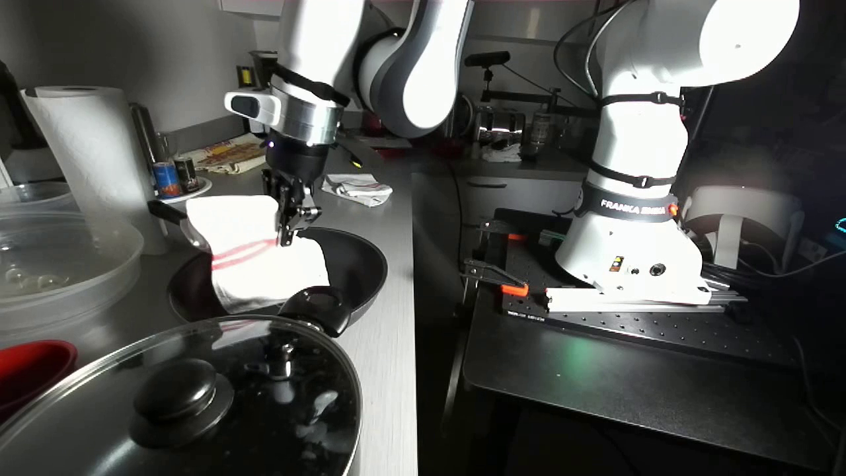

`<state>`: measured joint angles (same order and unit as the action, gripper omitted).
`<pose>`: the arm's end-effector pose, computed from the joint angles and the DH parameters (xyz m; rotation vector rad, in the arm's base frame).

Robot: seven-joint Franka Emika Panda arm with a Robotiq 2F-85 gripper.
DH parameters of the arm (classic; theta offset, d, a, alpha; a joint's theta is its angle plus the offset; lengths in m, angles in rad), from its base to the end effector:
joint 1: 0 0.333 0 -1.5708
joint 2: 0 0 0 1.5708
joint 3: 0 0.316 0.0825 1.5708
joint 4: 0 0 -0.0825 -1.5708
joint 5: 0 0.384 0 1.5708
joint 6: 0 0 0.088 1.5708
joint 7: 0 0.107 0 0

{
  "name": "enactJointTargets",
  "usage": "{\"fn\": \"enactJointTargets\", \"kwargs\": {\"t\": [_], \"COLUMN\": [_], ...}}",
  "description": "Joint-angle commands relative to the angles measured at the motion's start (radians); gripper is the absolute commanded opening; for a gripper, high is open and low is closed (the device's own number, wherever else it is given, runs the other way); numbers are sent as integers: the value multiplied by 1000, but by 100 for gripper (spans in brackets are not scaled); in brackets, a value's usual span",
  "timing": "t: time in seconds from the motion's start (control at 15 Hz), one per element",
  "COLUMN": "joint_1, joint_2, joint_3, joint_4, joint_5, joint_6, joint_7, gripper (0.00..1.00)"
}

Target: Wipe the pan with a towel

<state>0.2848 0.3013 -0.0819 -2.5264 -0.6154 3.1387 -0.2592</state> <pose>0.4513 0.1428 0.1899 2.5560 1.5404 0.4314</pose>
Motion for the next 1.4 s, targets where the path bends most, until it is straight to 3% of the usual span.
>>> {"fn": "enactJointTargets", "kwargs": {"t": [0.0,0.87,1.13,1.33], "joint_1": [-38,-406,-490,-515], "joint_2": [-92,-162,-153,-131], "joint_3": [16,156,157,124], "joint_4": [-26,-4,32,76], "joint_5": [58,538,688,728], "joint_6": [-65,-220,-293,-357], "joint_7": [32,-168,-255,-270], "gripper": [4,4,4,4]}}
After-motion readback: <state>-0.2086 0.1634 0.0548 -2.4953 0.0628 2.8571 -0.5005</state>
